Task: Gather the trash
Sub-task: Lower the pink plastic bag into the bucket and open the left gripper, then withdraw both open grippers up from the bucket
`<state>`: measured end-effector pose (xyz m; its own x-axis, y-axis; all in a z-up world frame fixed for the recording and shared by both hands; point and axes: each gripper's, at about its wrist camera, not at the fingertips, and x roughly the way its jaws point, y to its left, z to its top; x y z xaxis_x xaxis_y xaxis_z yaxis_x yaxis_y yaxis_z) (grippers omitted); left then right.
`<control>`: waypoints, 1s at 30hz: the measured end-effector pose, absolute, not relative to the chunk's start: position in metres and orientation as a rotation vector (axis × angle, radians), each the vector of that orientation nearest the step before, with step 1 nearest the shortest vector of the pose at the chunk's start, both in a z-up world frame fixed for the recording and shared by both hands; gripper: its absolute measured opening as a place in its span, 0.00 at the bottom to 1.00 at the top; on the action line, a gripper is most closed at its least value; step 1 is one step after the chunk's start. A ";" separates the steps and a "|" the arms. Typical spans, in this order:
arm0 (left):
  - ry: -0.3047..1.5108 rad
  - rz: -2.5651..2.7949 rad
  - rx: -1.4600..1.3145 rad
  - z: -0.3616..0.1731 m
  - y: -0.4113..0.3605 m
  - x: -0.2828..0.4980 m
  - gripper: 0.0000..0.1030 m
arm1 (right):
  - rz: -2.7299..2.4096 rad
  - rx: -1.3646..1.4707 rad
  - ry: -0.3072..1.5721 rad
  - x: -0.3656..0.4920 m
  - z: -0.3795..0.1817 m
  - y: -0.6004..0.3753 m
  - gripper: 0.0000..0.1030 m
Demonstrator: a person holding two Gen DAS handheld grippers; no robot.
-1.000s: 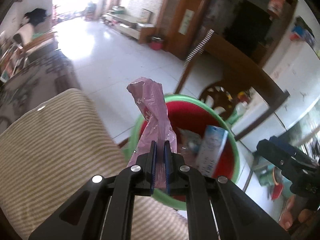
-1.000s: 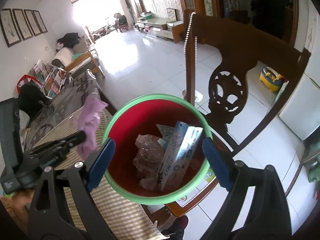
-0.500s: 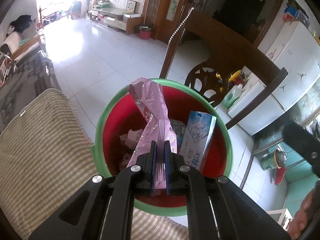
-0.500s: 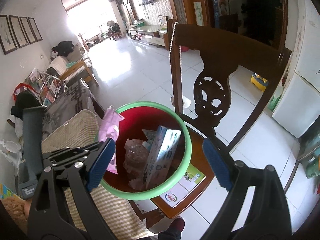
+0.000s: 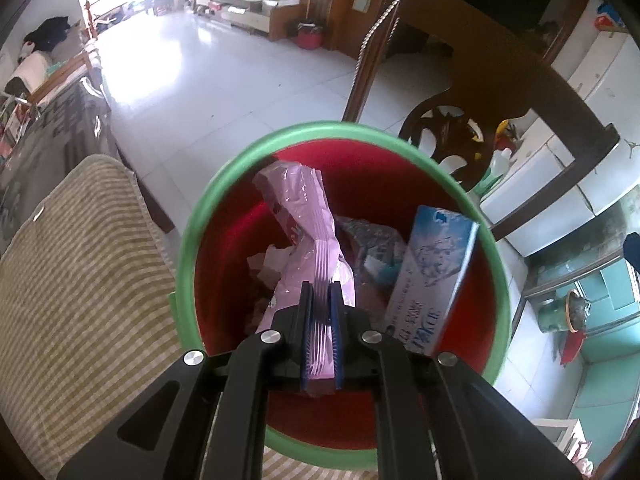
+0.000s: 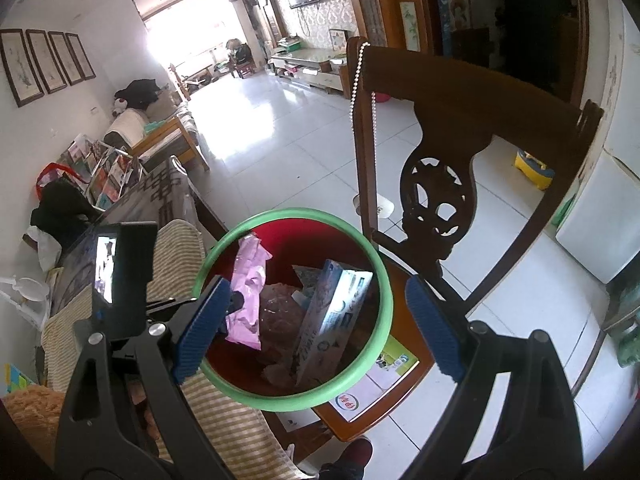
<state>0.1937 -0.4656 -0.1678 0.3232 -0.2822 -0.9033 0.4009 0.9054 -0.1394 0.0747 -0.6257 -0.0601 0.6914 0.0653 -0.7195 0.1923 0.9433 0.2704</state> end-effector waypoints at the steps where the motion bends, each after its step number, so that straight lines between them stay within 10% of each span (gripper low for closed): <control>1: 1.162 -0.446 0.118 -0.169 -0.466 0.194 0.08 | -0.070 0.341 0.811 0.076 -0.061 -0.626 0.86; 10: 1.186 -0.430 0.130 -0.182 -0.470 0.202 0.12 | -0.060 0.349 0.842 0.084 -0.071 -0.628 0.86; 14: 1.136 -0.432 0.108 -0.173 -0.462 0.199 0.58 | -0.064 0.356 0.849 0.084 -0.072 -0.627 0.86; 30: 0.809 -0.351 -0.046 -0.073 -0.335 0.149 0.92 | -0.014 0.292 0.770 0.081 -0.049 -0.548 0.95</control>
